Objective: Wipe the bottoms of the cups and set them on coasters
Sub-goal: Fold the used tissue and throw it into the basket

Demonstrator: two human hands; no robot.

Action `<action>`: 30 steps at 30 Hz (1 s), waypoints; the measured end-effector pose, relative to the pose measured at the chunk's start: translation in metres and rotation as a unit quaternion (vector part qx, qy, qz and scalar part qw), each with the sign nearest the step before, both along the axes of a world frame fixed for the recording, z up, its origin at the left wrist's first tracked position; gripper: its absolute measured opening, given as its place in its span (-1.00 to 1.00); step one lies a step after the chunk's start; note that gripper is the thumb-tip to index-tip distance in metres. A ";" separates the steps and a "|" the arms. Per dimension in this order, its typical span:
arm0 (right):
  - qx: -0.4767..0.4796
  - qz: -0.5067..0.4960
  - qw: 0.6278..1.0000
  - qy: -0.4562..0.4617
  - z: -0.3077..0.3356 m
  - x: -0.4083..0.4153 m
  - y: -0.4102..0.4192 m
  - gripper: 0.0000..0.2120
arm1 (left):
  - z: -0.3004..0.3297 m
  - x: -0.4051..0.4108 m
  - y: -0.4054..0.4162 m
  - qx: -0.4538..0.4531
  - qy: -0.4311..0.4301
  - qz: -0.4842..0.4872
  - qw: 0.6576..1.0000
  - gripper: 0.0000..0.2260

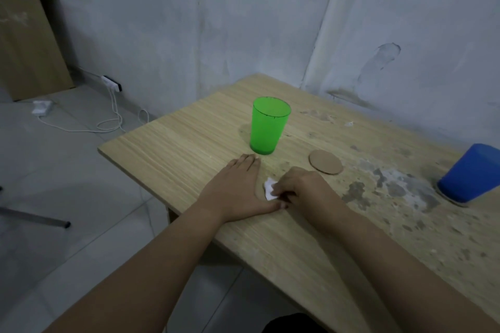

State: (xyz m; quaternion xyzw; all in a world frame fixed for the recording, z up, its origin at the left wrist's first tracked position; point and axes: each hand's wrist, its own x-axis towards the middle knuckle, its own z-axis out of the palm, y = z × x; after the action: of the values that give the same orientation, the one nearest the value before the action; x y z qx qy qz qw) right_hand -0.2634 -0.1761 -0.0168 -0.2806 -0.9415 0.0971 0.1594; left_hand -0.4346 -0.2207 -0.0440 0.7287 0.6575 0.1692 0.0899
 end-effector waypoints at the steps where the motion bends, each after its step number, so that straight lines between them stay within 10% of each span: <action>1: 0.000 0.001 1.000 -0.011 0.002 0.006 0.003 -0.88 | 0.000 -0.001 0.000 -0.002 0.005 -0.001 1.000 -0.03; 7: -0.019 -0.244 0.968 -0.055 0.000 -0.013 0.039 -0.80 | -0.001 0.000 0.002 -0.025 0.055 0.003 0.998 -0.04; 15: -0.004 -0.065 0.997 -0.032 0.002 -0.018 0.009 -0.77 | -0.003 0.001 0.004 -0.031 0.055 0.032 0.998 -0.02; 23: 0.033 -0.239 0.970 -0.020 -0.007 -0.041 0.035 -0.77 | 0.000 0.001 0.002 -0.035 0.054 0.036 0.997 -0.01; 30: -0.043 -0.097 0.994 0.023 0.006 -0.018 0.003 -0.74 | 0.001 0.001 0.001 -0.041 0.050 0.028 0.998 -0.02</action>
State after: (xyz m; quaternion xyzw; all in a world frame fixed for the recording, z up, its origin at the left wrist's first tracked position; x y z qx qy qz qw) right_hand -0.2814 -0.1729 -0.0106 -0.3747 -0.9010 0.1279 0.1772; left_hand -0.4331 -0.2193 -0.0426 0.7134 0.6874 0.1083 0.0819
